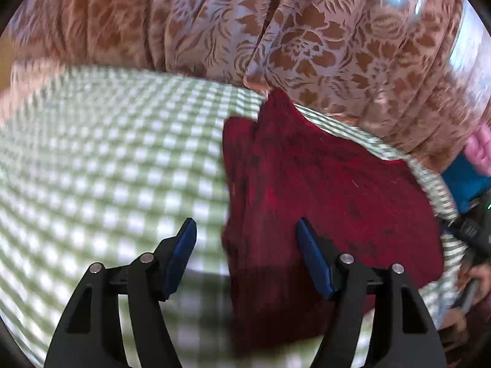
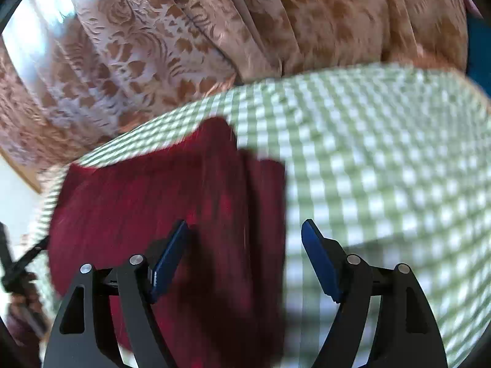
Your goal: Fold small clothes
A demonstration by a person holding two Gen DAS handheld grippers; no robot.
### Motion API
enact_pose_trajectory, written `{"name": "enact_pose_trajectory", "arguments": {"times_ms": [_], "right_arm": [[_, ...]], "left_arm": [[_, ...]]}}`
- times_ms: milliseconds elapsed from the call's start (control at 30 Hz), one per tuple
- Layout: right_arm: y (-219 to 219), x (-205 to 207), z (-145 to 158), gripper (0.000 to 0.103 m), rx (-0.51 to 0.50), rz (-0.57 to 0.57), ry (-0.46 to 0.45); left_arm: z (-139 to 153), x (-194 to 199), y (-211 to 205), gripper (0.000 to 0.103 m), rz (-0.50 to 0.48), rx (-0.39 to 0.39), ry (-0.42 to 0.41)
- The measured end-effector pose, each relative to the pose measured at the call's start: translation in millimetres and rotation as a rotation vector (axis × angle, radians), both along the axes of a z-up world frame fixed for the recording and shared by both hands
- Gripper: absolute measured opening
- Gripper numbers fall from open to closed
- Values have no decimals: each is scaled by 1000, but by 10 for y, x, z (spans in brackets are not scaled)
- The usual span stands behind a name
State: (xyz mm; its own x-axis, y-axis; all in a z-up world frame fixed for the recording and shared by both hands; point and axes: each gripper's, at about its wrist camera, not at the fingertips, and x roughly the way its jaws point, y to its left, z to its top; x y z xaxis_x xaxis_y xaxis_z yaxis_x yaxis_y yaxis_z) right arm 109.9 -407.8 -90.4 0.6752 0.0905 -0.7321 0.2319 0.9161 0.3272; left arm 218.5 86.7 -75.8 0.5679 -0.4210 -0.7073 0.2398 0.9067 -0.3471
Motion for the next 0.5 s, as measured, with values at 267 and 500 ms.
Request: {"name": "enact_pose_trajectory", "arguments": {"times_ms": [267, 500], "right_arm": [[164, -752, -421, 75, 180, 68, 9], [202, -711, -466, 32, 183, 33, 12]], "left_arm": [[-375, -338, 83, 63, -24, -158, 96], [-302, -355, 84, 18, -42, -168, 110]]}}
